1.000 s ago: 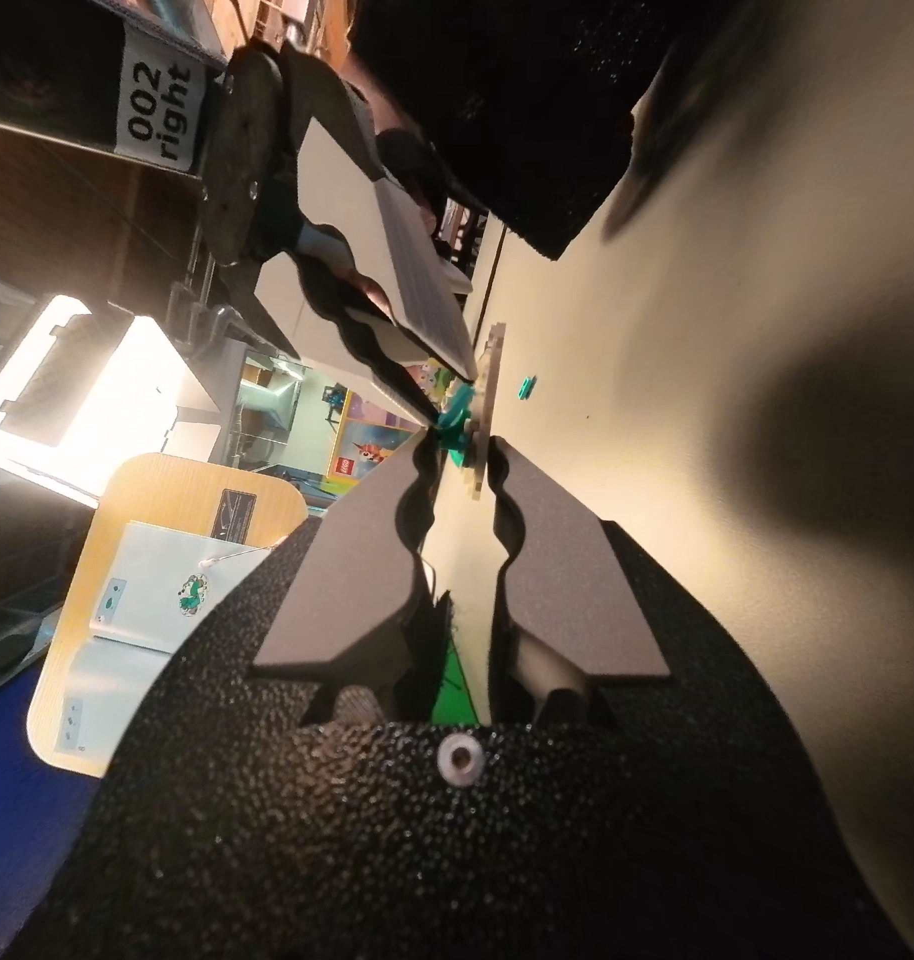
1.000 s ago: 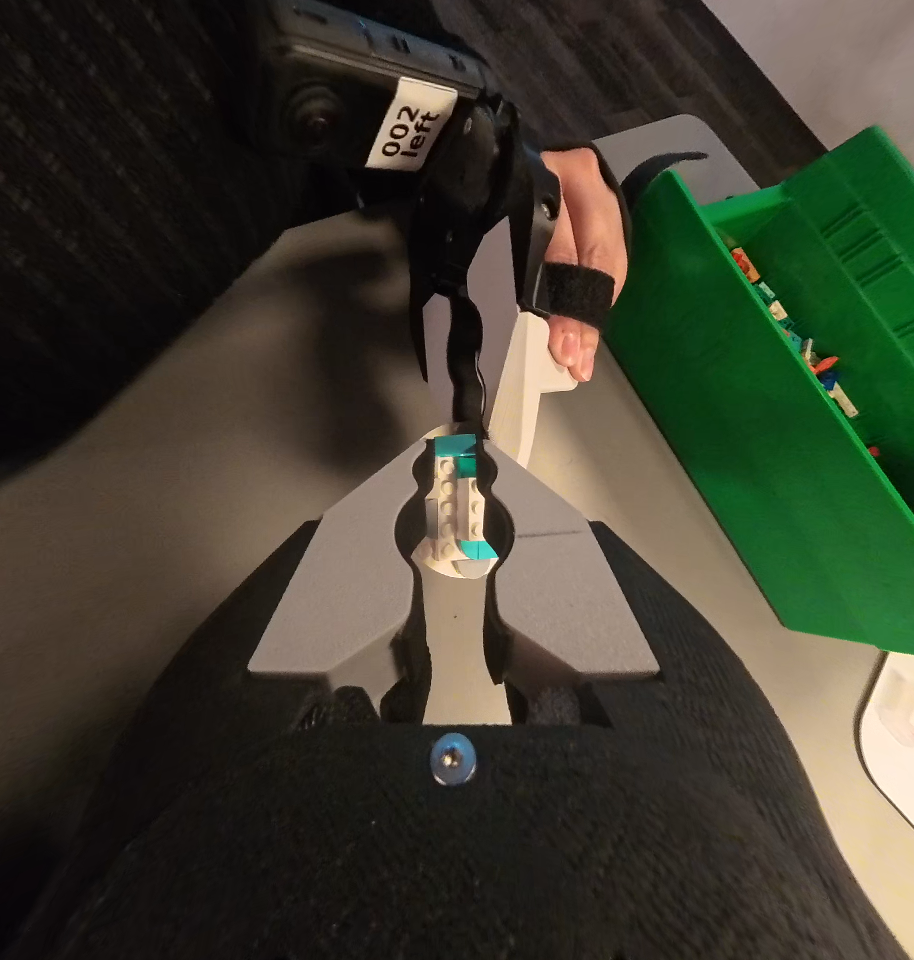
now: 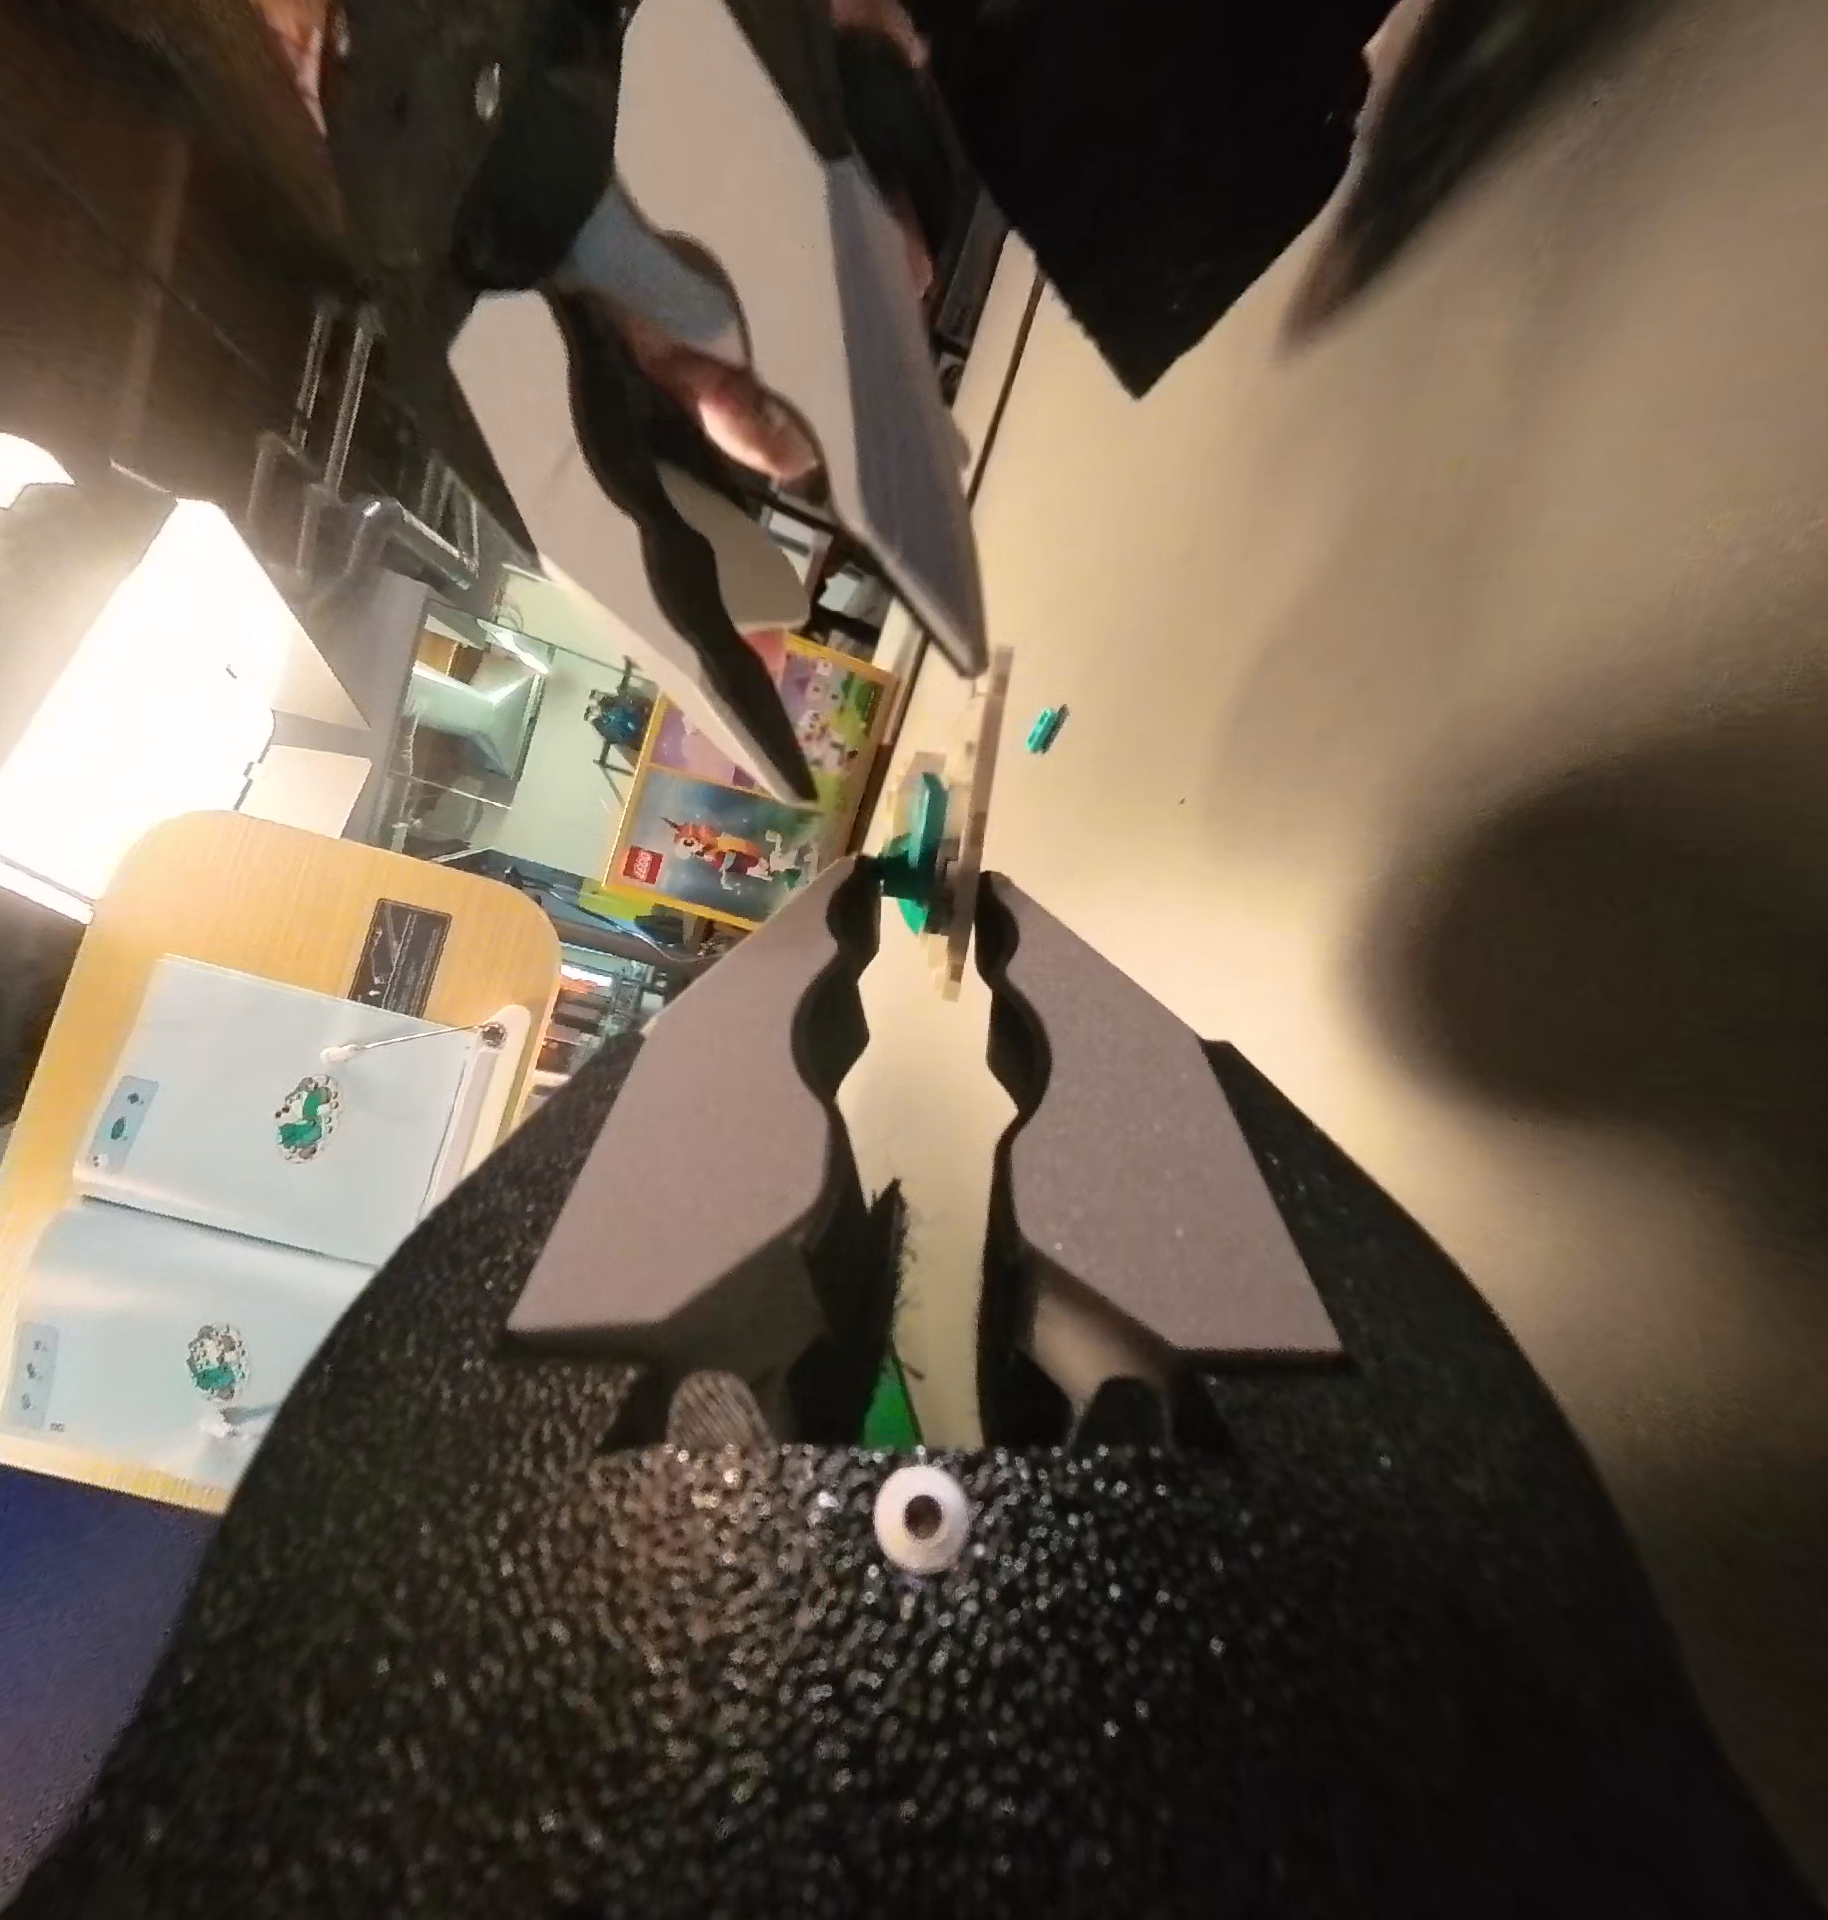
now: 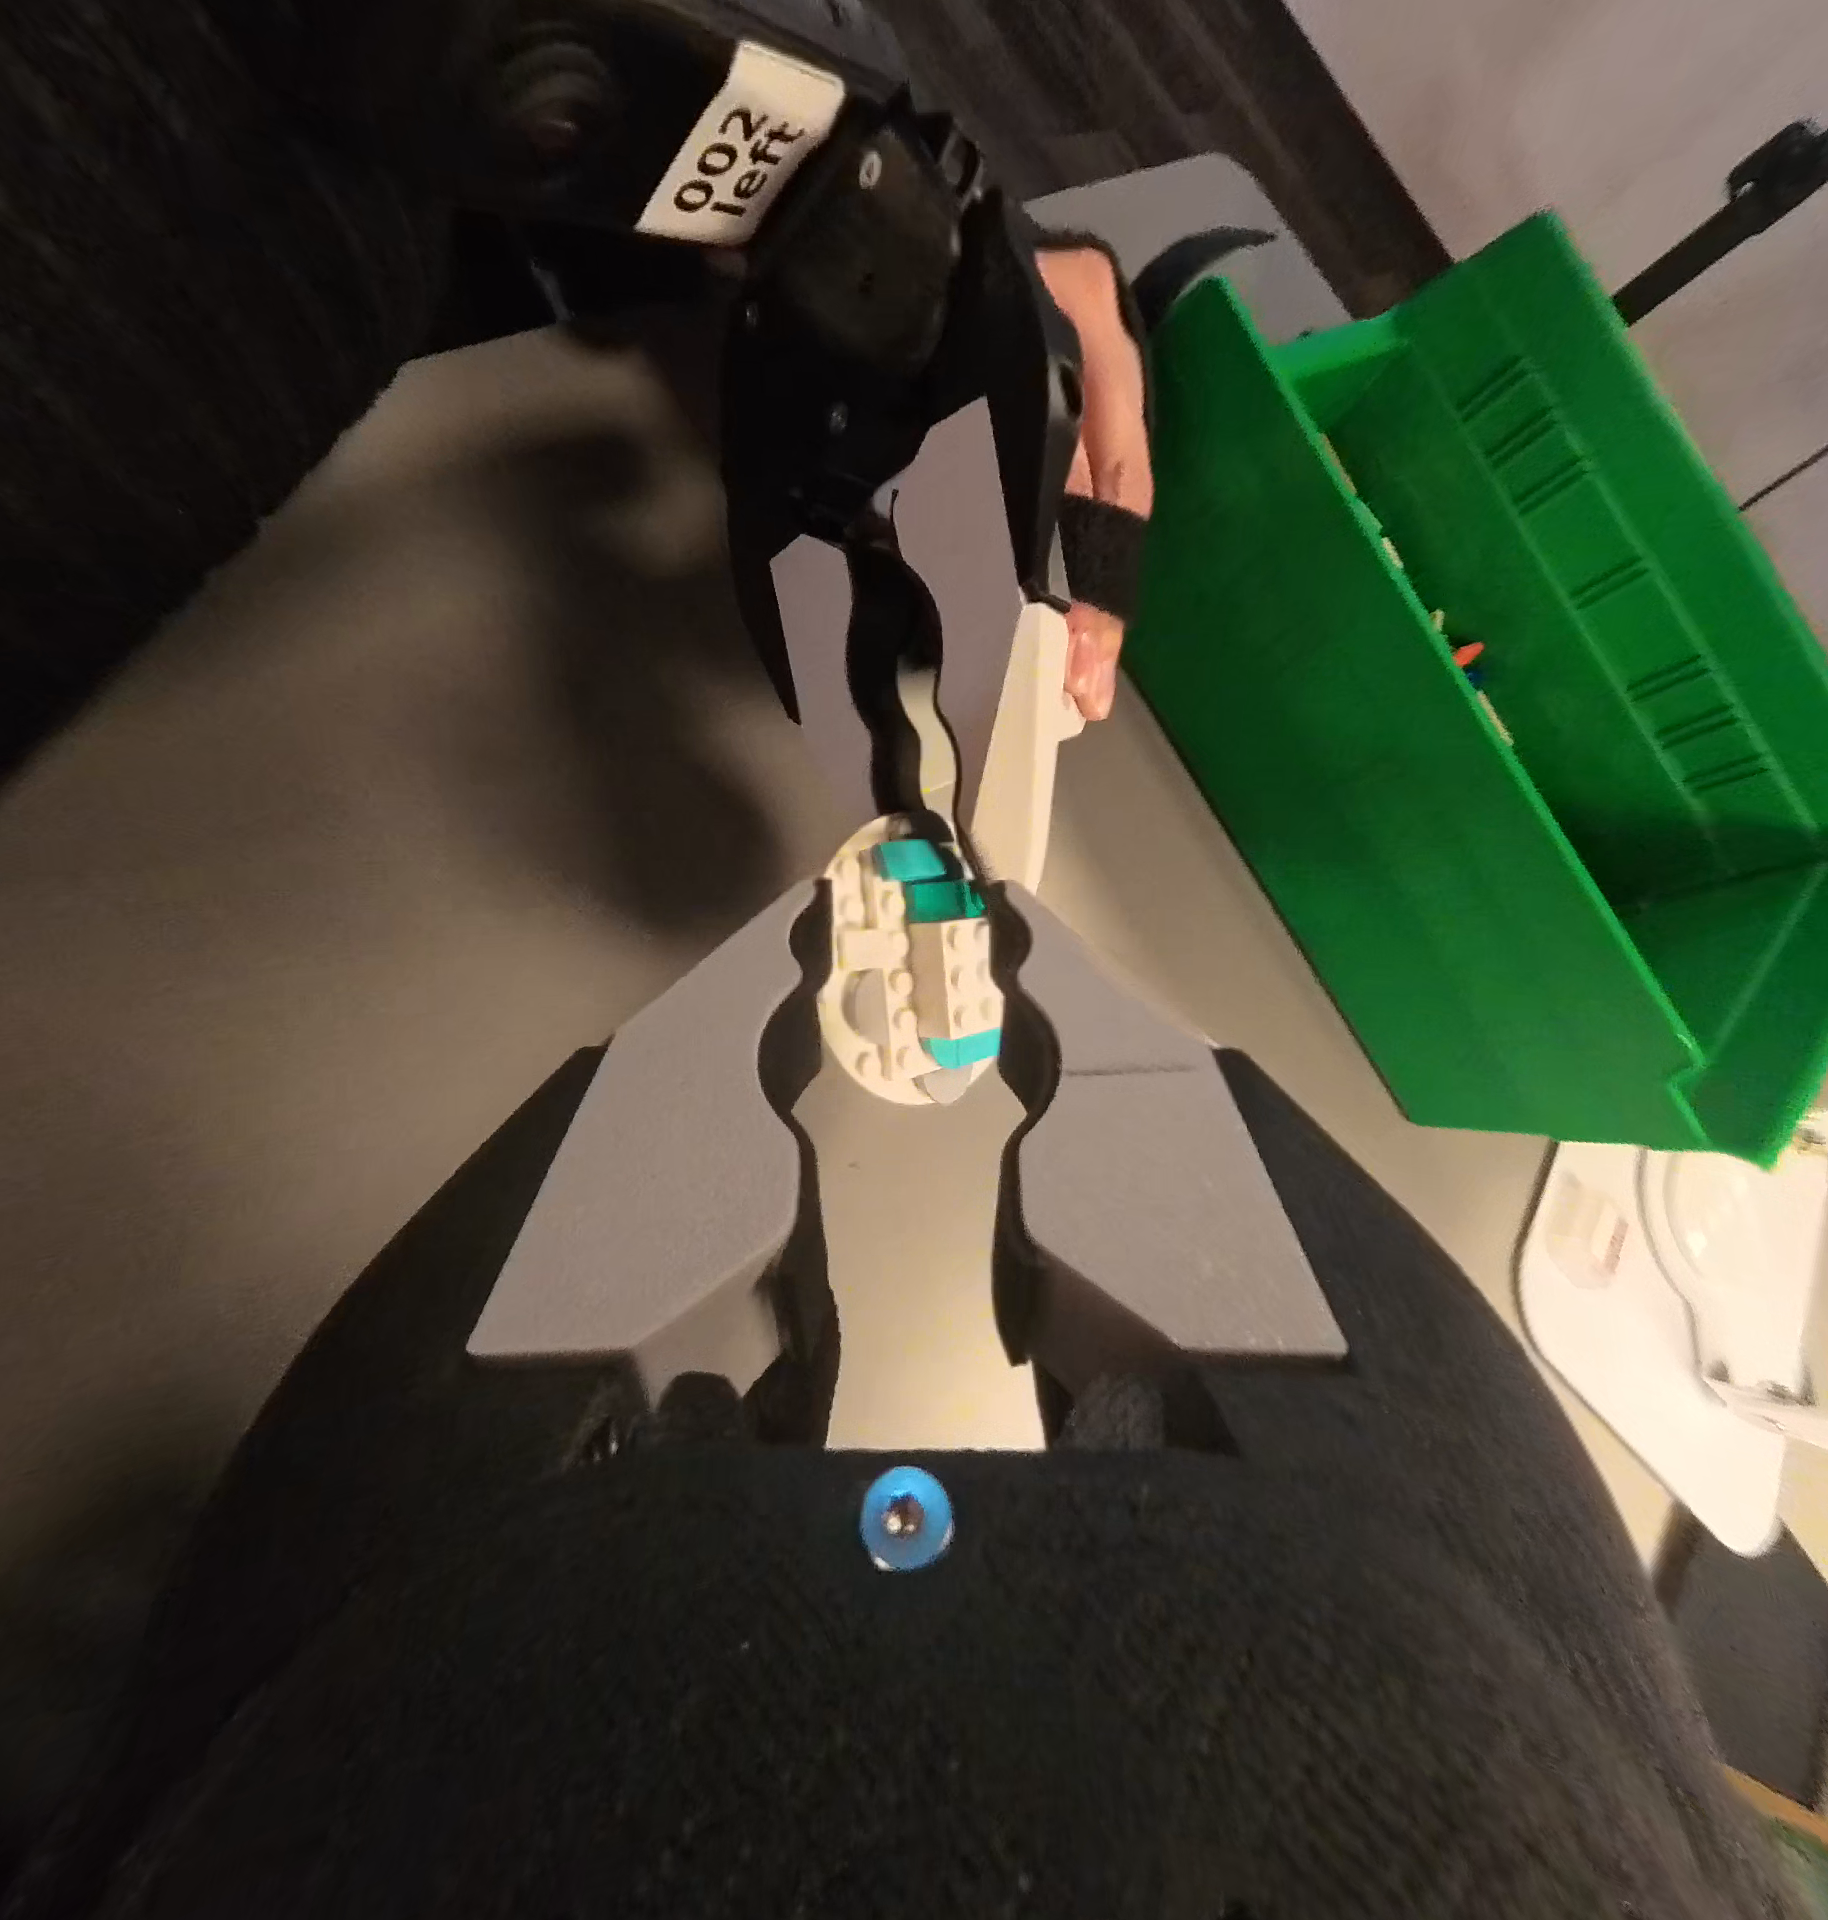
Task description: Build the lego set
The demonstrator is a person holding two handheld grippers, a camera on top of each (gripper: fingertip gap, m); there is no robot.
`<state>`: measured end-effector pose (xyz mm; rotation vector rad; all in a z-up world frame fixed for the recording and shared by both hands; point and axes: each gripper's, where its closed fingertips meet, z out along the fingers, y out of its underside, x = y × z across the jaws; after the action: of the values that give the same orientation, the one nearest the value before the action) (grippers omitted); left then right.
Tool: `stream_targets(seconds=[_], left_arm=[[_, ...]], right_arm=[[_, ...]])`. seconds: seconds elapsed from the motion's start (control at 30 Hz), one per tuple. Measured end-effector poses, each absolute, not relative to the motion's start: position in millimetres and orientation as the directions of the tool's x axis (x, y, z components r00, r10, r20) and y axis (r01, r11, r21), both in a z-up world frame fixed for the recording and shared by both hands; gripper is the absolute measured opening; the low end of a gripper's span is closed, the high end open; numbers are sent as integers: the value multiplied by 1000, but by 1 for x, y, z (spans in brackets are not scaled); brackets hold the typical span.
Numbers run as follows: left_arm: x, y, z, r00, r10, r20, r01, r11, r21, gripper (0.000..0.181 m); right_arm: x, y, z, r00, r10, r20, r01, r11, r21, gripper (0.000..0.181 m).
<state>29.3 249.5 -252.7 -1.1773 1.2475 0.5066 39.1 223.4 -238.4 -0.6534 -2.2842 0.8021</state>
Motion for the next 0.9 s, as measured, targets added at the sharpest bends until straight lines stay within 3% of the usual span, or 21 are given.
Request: stream_targets(seconds=[0.03, 0.2, 0.33, 0.7, 0.9], left_arm=[[28, 250, -252, 315, -281, -906, -836, 370, -406, 15], [24, 254, -254, 325, -282, -903, -846, 341, -410, 16], [22, 256, -255, 336, -286, -897, -848, 323, -421, 16], [20, 258, -257, 333, -286, -899, -857, 307, -415, 15], [18, 260, -260, 327, -279, -903, -872, 280, -402, 15]], right_arm=[[40, 223, -237, -670, 610, 422, 224, 709, -669, 32], [31, 228, -252, -536, 420, 732, 146, 900, -410, 50], [28, 223, -255, -417, 236, 878, 67, 971, -229, 39], [17, 228, -262, -339, 204, 918, 110, 978, -177, 26], [14, 232, -259, -274, 251, 928, 145, 965, -218, 12]])
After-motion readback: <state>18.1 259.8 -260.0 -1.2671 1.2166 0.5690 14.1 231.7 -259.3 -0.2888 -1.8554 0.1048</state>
